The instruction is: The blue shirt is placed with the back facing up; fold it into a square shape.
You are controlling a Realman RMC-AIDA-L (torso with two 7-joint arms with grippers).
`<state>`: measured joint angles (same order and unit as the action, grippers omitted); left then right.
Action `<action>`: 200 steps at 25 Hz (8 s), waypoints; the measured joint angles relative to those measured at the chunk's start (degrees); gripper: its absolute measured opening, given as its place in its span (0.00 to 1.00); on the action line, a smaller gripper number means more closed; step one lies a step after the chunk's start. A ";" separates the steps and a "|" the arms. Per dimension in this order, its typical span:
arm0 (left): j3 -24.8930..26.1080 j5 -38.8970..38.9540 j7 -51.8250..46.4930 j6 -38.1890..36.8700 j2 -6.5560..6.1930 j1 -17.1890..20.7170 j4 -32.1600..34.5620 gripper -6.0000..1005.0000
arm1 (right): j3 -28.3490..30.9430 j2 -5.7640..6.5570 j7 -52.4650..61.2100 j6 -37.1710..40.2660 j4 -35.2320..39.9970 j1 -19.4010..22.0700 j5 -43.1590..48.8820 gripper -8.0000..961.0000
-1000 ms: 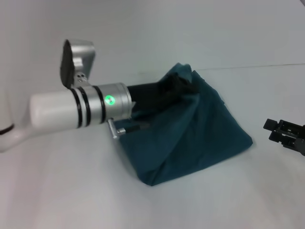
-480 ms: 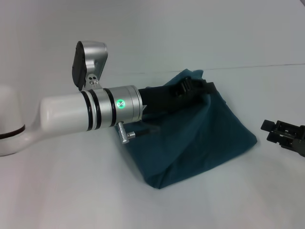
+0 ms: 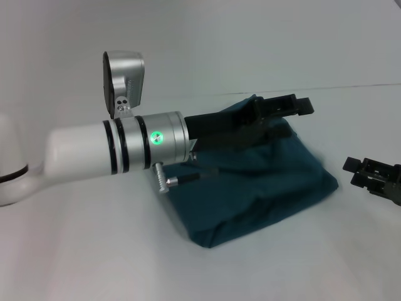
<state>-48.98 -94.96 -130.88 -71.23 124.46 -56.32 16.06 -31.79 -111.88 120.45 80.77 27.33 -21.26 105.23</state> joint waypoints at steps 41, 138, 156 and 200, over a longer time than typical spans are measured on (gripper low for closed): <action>3.05 -8.85 -9.67 -11.14 -4.18 25.61 13.58 0.90 | -6.31 8.71 29.53 6.65 12.88 -30.50 42.51 0.73; 9.55 -9.54 -10.18 -10.38 -4.14 25.64 13.30 0.90 | -37.28 -7.72 33.17 -18.09 27.93 -30.92 59.86 0.02; 9.70 -8.84 -10.18 -10.52 -3.89 26.10 13.30 0.90 | -35.62 -7.55 38.29 -26.69 17.29 -32.22 62.56 0.04; 9.12 -8.66 -10.22 -13.05 -4.13 26.21 13.41 0.90 | -14.21 3.26 30.79 8.10 17.47 -25.44 46.23 0.61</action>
<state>-39.86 -103.62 -141.10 -84.28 120.33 -30.10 29.47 -46.01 -108.62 151.24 88.87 44.81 -46.70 151.46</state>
